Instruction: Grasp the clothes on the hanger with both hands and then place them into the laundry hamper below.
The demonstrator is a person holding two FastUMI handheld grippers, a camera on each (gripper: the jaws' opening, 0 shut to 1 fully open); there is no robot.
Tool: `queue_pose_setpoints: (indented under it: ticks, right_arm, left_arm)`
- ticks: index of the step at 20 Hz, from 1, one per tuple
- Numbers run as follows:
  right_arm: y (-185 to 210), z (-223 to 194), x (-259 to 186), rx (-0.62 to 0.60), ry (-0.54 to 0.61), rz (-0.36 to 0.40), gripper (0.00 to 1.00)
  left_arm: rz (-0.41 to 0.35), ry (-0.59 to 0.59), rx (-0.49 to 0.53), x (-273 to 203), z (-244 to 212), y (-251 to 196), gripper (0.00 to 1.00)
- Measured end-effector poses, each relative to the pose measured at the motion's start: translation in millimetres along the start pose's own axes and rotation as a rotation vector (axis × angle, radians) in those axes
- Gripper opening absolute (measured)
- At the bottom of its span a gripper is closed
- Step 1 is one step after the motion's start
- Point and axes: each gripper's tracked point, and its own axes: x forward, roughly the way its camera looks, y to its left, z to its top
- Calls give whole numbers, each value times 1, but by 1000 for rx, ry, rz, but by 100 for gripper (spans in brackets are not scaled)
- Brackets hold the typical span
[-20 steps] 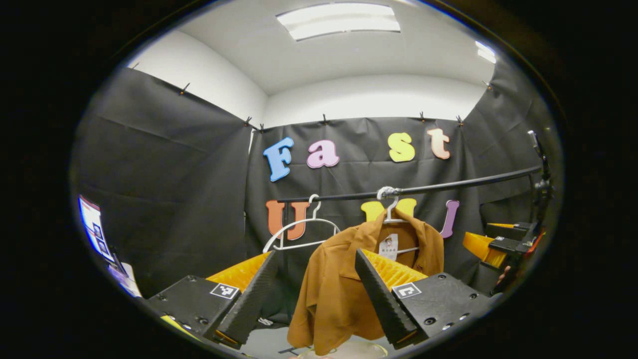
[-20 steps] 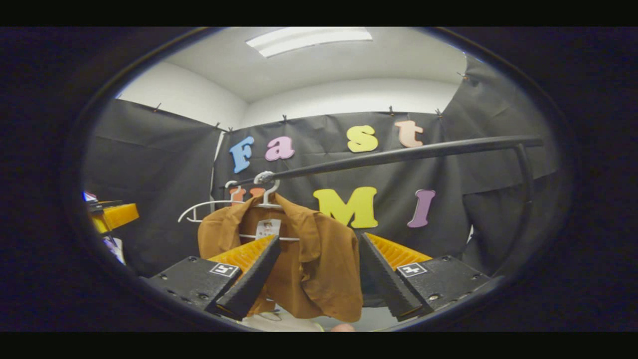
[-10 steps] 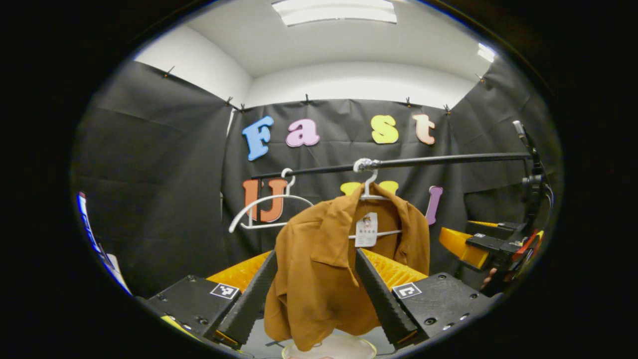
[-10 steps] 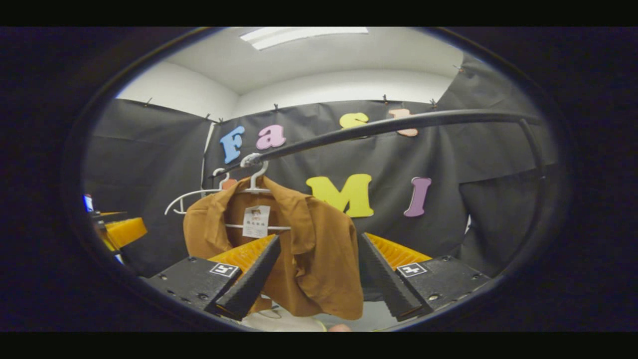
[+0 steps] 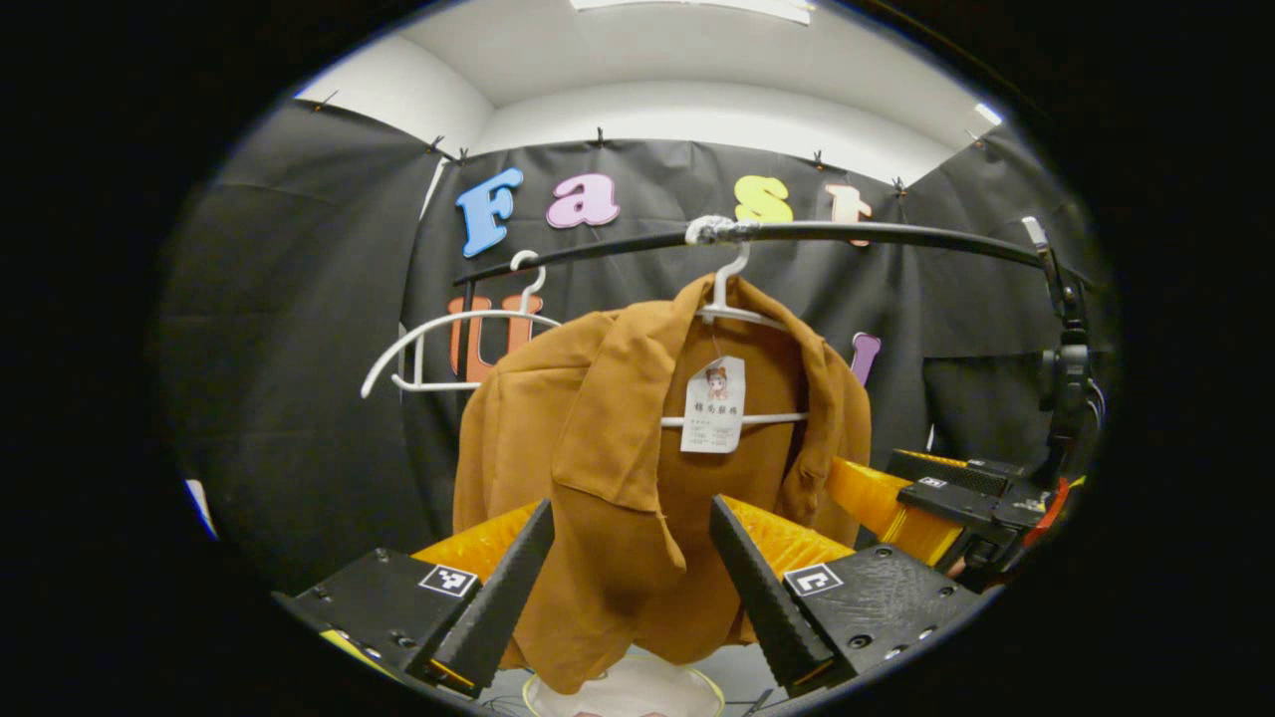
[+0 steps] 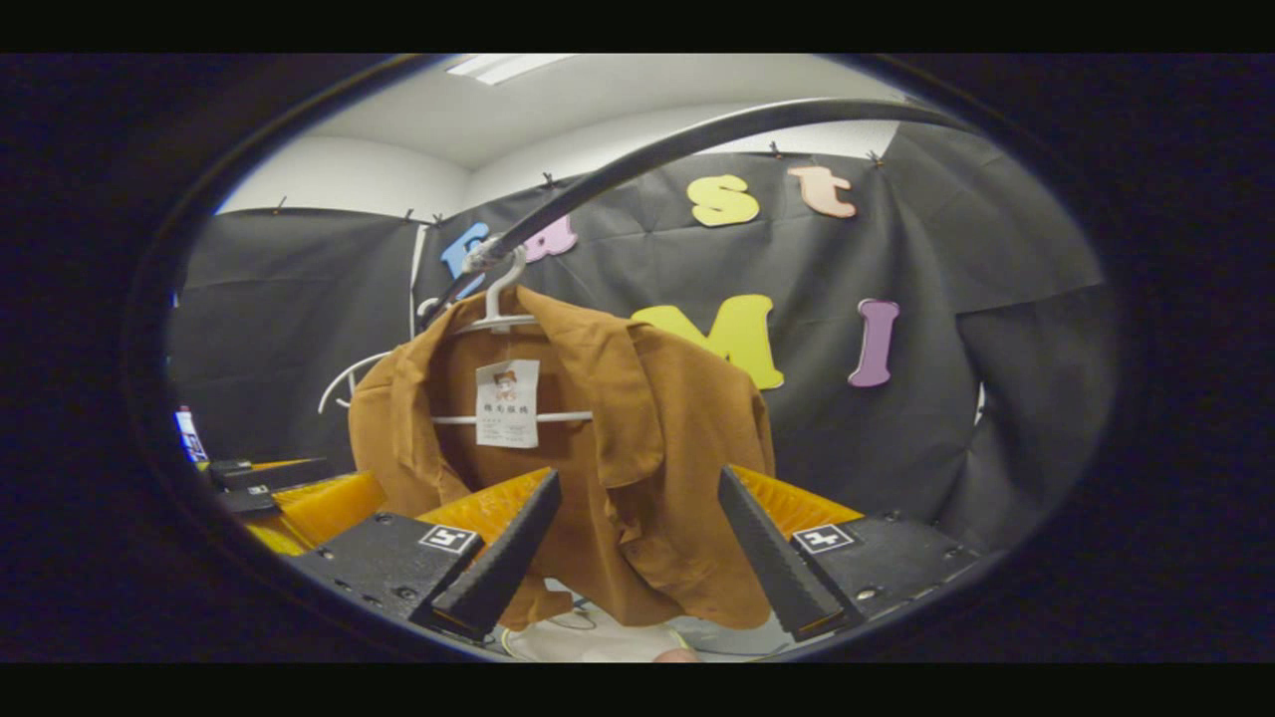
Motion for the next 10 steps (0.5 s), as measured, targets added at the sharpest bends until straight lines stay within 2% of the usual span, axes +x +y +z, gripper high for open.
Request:
queue_pose_setpoints:
  ticks: [1,2,4,5,7,8,9,10]
  right_arm:
    - [2,-1,7,2,5,14,100]
    - [1,-4,13,5,12,19,100]
    - [2,-7,24,19,33,31,98]
    - [3,-9,29,29,42,44,98]
    - [5,-9,39,51,43,63,95]
    - [5,-9,44,60,44,66,92]
    - [6,-10,48,71,43,77,84]
    - [9,-12,52,81,45,92,82]
  left_arm:
    - [0,25,-15,10,-6,-2,100]
    - [1,42,-34,18,-11,-2,96]
    - [11,88,-87,35,-22,-2,100]
    - [17,99,-105,42,-26,-1,96]
    - [31,103,-120,55,-27,3,96]
    - [41,100,-126,59,-27,5,96]
    - [49,98,-134,65,-26,7,100]
    - [59,91,-144,70,-25,9,95]
